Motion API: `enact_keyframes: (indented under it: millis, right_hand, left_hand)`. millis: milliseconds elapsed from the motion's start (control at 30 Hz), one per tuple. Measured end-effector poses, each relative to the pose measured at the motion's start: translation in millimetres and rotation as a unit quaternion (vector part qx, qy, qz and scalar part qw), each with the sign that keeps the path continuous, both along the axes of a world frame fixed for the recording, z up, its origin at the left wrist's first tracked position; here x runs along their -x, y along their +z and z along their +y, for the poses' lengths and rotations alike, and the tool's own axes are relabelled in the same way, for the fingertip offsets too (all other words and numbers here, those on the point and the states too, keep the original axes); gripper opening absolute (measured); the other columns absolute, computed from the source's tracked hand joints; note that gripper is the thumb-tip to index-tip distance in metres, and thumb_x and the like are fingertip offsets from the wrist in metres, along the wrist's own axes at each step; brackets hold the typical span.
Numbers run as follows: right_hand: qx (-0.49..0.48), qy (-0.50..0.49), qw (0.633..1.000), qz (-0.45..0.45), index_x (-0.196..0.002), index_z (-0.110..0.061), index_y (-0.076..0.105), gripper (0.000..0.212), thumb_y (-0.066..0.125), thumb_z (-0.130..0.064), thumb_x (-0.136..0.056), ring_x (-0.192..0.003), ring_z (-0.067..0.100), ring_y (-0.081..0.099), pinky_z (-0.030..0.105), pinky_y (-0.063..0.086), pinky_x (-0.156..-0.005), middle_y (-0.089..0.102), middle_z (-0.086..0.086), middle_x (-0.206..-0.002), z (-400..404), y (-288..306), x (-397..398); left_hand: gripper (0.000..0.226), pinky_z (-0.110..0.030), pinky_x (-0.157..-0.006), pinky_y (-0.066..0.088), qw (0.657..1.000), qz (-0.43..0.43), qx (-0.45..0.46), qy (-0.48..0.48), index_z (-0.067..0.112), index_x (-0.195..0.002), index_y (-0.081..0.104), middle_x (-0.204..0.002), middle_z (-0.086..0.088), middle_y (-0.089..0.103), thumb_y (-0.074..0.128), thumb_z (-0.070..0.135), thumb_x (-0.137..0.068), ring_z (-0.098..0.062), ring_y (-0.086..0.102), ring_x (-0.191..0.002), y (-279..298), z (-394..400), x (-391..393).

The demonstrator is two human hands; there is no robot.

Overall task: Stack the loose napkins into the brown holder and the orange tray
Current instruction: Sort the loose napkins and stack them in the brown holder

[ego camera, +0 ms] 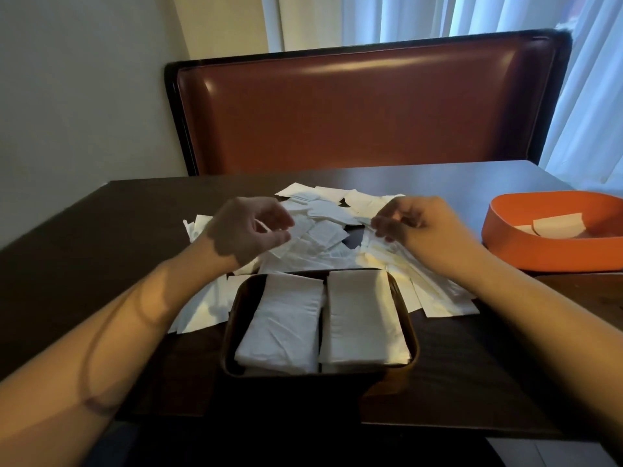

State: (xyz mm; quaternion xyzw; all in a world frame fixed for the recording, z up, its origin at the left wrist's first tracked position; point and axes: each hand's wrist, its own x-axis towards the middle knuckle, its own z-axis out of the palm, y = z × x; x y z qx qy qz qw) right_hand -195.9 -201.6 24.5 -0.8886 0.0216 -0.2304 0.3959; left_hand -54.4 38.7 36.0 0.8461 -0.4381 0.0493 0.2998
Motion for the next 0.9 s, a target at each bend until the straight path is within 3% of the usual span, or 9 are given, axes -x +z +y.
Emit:
enact_keyframes:
  millis: [133,233,300,400,567,700,733,833,900]
  right_hand:
    - [0.039,0.022,0.996,0.082,-0.09,-0.016,0.074,0.014,0.065,-0.026,-0.094,-0.078,0.012,0.067,0.025,0.053,-0.069,0.074,-0.007,-0.087,0.0,-19.5,-45.3]
    - [0.103,0.011,0.983,0.151,-0.116,-0.011,0.065,0.022,0.06,-0.012,-0.095,-0.089,0.017,0.064,0.023,0.051,-0.078,0.068,0.003,-0.106,2.5,-37.8,-74.2]
    - [0.154,-0.003,0.976,0.152,-0.126,-0.014,0.057,0.034,0.055,-0.007,-0.092,-0.093,0.021,0.06,0.025,0.048,-0.079,0.063,0.005,-0.111,5.5,-46.4,-86.0]
    - [0.168,-0.002,0.979,0.112,-0.125,-0.011,0.056,0.037,0.054,-0.006,-0.088,-0.087,0.029,0.061,0.036,0.051,-0.078,0.066,0.011,-0.1,8.0,-49.9,-98.5]
    - [0.148,-0.014,0.986,0.079,-0.109,-0.013,0.069,0.025,0.054,-0.005,-0.09,-0.081,0.026,0.056,0.036,0.047,-0.073,0.058,0.009,-0.093,8.0,-56.3,-107.4]
    - [0.109,-0.029,0.993,0.015,-0.101,-0.012,0.074,0.02,0.054,-0.011,-0.098,-0.078,0.018,0.057,0.024,0.039,-0.068,0.065,0.004,-0.092,6.0,-46.6,-104.2]
    - [0.099,-0.033,0.995,0.0,-0.102,-0.014,0.074,0.019,0.055,-0.013,-0.099,-0.078,0.015,0.057,0.02,0.039,-0.067,0.067,0.001,-0.094,6.0,-42.5,-101.0]
    - [0.054,-0.054,0.997,-0.009,-0.108,-0.016,0.07,0.018,0.055,-0.018,-0.1,-0.082,0.012,0.057,0.021,0.042,-0.073,0.063,-0.006,-0.098,7.2,-38.8,-91.1]
    - [0.042,-0.049,0.998,0.008,-0.111,-0.015,0.067,0.017,0.056,-0.018,-0.1,-0.084,0.011,0.057,0.023,0.043,-0.077,0.062,-0.005,-0.101,7.5,-41.8,-90.2]
  left_hand:
    - [0.042,-0.013,-0.093,0.038,0.991,-0.091,-0.095,-0.008,0.025,-0.115,0.067,-0.117,0.0,0.063,0.071,0.027,-0.073,-0.013,0.052,-0.11,-29.8,3.1,-31.1]
    - [0.071,-0.032,-0.109,0.033,0.988,-0.083,-0.131,-0.006,0.027,-0.133,0.058,-0.137,0.0,0.055,0.057,0.051,-0.066,-0.018,0.044,-0.129,-42.4,3.8,-41.7]
    - [0.071,-0.038,-0.111,0.034,0.989,-0.075,-0.13,-0.004,0.025,-0.13,0.062,-0.135,0.0,0.057,0.05,0.054,-0.066,-0.02,0.047,-0.128,-49.5,3.1,-44.7]
    - [0.047,-0.038,-0.097,0.047,0.993,-0.093,-0.078,-0.009,0.02,-0.107,0.074,-0.114,0.001,0.068,0.05,0.045,-0.074,-0.02,0.061,-0.108,-57.1,2.2,-48.4]
    - [0.035,-0.041,-0.084,0.053,0.995,-0.097,0.004,0.017,0.016,-0.088,0.074,-0.098,-0.003,0.071,0.052,0.042,-0.082,-0.024,0.067,-0.09,-64.1,4.3,-58.8]
    - [0.034,-0.011,-0.077,0.042,0.989,-0.079,0.112,0.061,0.011,-0.088,0.071,-0.087,0.004,0.065,0.054,0.04,-0.088,-0.013,0.059,-0.082,-49.4,-3.7,-52.7]
    - [0.029,-0.009,-0.072,0.043,0.985,-0.07,0.142,0.07,0.011,-0.09,0.07,-0.087,0.005,0.064,0.057,0.037,-0.092,-0.012,0.059,-0.079,-44.8,-6.4,-52.0]
    - [0.018,-0.032,-0.053,0.057,0.97,0.016,0.232,0.063,0.011,-0.098,0.066,-0.089,0.005,0.065,0.057,0.026,-0.1,-0.018,0.067,-0.071,-31.6,-15.8,-52.6]
    - [0.013,-0.035,-0.054,0.06,0.96,0.062,0.267,0.054,0.01,-0.101,0.066,-0.093,0.0,0.066,0.057,0.02,-0.1,-0.019,0.069,-0.08,-24.9,-27.9,-54.8]
